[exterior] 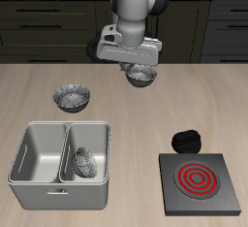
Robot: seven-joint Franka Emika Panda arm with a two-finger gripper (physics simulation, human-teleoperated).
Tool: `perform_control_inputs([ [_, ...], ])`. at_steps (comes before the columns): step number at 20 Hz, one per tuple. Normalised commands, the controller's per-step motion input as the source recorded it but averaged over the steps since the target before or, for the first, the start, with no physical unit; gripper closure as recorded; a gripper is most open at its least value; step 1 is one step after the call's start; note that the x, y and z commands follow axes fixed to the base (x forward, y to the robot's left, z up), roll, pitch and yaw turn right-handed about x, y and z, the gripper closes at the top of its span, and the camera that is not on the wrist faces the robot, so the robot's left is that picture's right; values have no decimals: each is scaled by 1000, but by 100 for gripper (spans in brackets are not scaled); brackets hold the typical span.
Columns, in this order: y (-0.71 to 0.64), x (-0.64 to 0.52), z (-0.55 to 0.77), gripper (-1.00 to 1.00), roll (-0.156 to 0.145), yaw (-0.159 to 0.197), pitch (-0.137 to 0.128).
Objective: Place the smallest bowl in the left side of the drainer and the medium bowl in the right side
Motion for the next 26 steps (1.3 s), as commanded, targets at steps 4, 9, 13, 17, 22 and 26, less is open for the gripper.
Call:
perform_control_inputs([
  [4,-347,35,244,100,-38,20,-10],
  [9,-408,5,307,100,-53,13,-17],
  [13,-484,-7,349,100,-36,27,-5],
  [17,-463,147,286,100,-77,-6,12],
  [22,-330,94,362,100,-48,13,-8],
  [26,-164,343,189,100,21,14,82],
])
